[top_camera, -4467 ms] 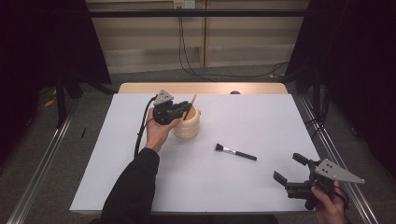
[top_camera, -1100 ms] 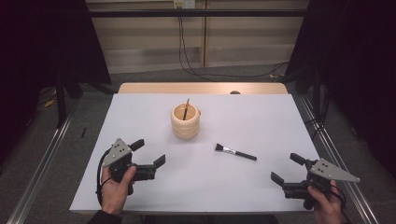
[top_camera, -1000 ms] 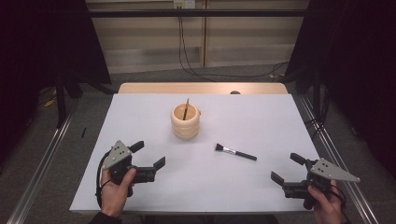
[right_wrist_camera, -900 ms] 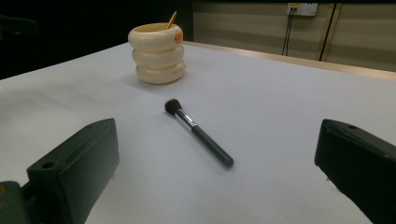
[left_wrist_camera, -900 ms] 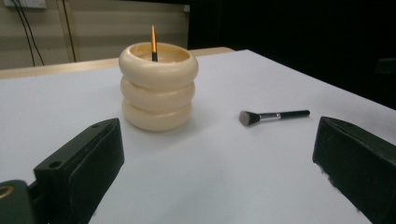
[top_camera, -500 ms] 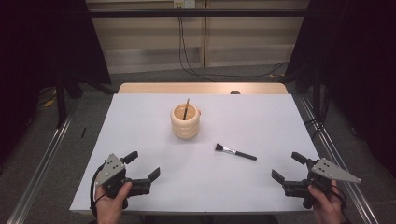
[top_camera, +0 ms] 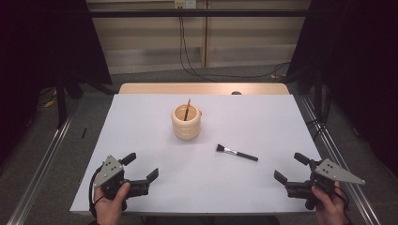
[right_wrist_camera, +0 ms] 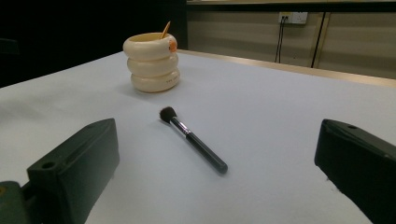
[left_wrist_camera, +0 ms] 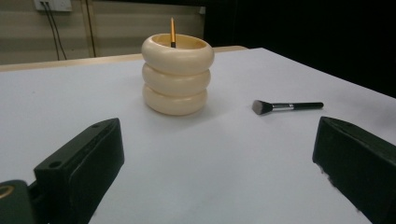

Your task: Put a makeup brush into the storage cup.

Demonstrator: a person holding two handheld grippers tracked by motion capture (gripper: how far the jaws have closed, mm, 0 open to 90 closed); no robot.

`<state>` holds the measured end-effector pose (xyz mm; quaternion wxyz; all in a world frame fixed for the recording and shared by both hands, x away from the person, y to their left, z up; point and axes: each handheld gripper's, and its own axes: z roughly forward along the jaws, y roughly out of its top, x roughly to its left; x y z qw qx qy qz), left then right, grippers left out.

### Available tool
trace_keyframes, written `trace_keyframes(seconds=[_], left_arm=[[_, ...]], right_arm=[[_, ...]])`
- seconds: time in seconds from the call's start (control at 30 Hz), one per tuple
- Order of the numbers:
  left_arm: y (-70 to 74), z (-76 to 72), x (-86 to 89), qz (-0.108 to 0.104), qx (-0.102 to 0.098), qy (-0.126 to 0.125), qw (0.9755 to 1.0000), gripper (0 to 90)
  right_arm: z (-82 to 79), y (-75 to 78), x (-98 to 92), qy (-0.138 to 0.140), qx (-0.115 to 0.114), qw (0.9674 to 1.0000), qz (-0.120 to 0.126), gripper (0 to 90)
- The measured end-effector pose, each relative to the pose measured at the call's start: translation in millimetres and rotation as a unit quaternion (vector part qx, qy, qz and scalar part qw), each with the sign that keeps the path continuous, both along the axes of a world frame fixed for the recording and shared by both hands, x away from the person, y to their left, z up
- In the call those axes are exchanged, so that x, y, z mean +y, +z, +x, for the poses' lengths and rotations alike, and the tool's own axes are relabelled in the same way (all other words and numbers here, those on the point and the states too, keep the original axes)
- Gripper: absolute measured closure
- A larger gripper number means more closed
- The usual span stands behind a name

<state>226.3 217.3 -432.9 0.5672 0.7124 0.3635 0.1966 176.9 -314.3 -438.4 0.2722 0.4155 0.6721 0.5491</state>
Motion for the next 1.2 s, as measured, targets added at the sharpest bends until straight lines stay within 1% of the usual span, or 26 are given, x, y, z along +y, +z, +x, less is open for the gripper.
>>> trace_keyframes(seconds=[0.03,0.07,0.1,0.17,0.23,0.27,0.3,0.33,0.37,0.4,0.47,0.5,0.57,0.63,0.7,0.8,0.87,0.93,1.0,1.03,1.07,1.13,1.2], left_arm=[[0.1,-0.6,-0.2,0.0,0.0,0.001,1.0,2.0],[0.6,-1.1,0.4,-0.003,-0.002,0.001,1.0,2.0],[0.8,-1.7,0.2,-0.005,-0.004,0.004,1.0,2.0],[0.6,-2.0,1.1,0.003,-0.006,0.004,1.0,2.0],[0.3,-2.0,1.4,-0.001,-0.004,0.004,1.0,2.0],[0.7,-2.3,1.9,0.003,-0.007,0.007,0.9999,2.0],[0.9,-2.5,2.0,0.002,-0.007,0.009,0.9999,2.0],[0.9,-2.7,2.2,0.003,-0.008,0.011,0.9999,2.0],[0.7,-3.1,2.5,0.005,-0.006,0.008,0.9999,2.0],[0.4,-3.0,2.4,0.004,-0.005,0.006,1.0,2.0],[-0.4,-2.8,1.6,0.006,-0.004,0.01,0.9999,2.2],[-0.5,-3.1,1.4,0.006,-0.006,0.01,0.9999,2.4],[-0.1,-3.5,0.6,-0.001,-0.005,0.006,1.0,2.4],[-0.1,-4.0,0.1,-0.001,-0.005,0.004,1.0,2.3],[0.3,-4.3,0.9,0.0,-0.006,-0.001,1.0,2.3],[0.3,-4.6,0.8,-0.005,-0.004,0.004,1.0,2.3],[0.0,-4.3,0.4,-0.007,-0.003,0.004,1.0,2.3],[-0.3,-3.9,0.3,-0.003,-0.003,0.004,1.0,2.3],[-1.0,-2.9,0.1,-0.004,-0.002,0.0,1.0,2.3],[-1.3,-2.8,0.1,-0.002,0.0,0.002,1.0,2.3],[-1.8,-2.4,0.1,-0.006,0.001,0.0,1.0,2.3],[-2.0,-2.4,0.6,-0.007,0.0,0.005,1.0,2.3],[-1.6,-2.9,1.7,-0.012,-0.002,0.006,0.9999,2.4]], right_arm=[[0.2,-0.1,-0.1,0.006,0.001,1.0,-0.002,0.0],[0.1,-0.4,0.2,0.013,0.006,0.9999,0.003,0.0],[0.4,-0.6,0.4,0.016,0.005,0.9999,0.002,0.0],[0.3,0.2,-0.1,0.013,0.003,0.9999,0.0,0.0],[0.5,0.9,0.3,0.012,0.006,0.9999,0.003,0.0],[0.9,1.1,0.3,0.016,0.004,0.9999,-0.002,0.0],[1.8,1.7,0.4,0.017,0.003,0.9998,-0.003,0.0],[2.1,2.6,1.7,0.018,0.006,0.9998,0.001,0.0],[2.4,3.7,2.1,0.026,0.006,0.9996,0.002,0.0],[3.5,5.6,3.3,0.037,0.008,0.9993,0.001,0.0],[5.8,7.6,4.6,0.038,0.006,0.9993,-0.002,0.0],[7.0,8.9,5.7,0.043,0.009,0.999,-0.003,0.0],[10.6,11.0,8.1,0.048,0.007,0.9988,-0.003,0.0],[14.0,13.3,11.8,0.05,0.004,0.9987,-0.005,0.0],[18.1,15.7,15.0,0.061,0.005,0.998,-0.012,0.0],[26.8,17.0,20.6,0.065,0.003,0.9977,-0.02,0.0],[33.5,17.5,23.6,0.067,0.006,0.9976,-0.019,0.0],[40.0,18.2,25.4,0.07,0.007,0.9972,-0.023,0.0],[47.4,19.1,29.4,0.068,0.005,0.9974,-0.025,0.0],[51.2,19.6,31.1,0.069,0.003,0.9971,-0.032,0.0],[55.5,20.1,33.8,0.068,0.001,0.9972,-0.032,0.0],[60.6,20.7,37.2,0.067,-0.002,0.9973,-0.029,0.1],[66.2,22.2,41.2,0.076,0.006,0.9966,-0.033,0.0]])
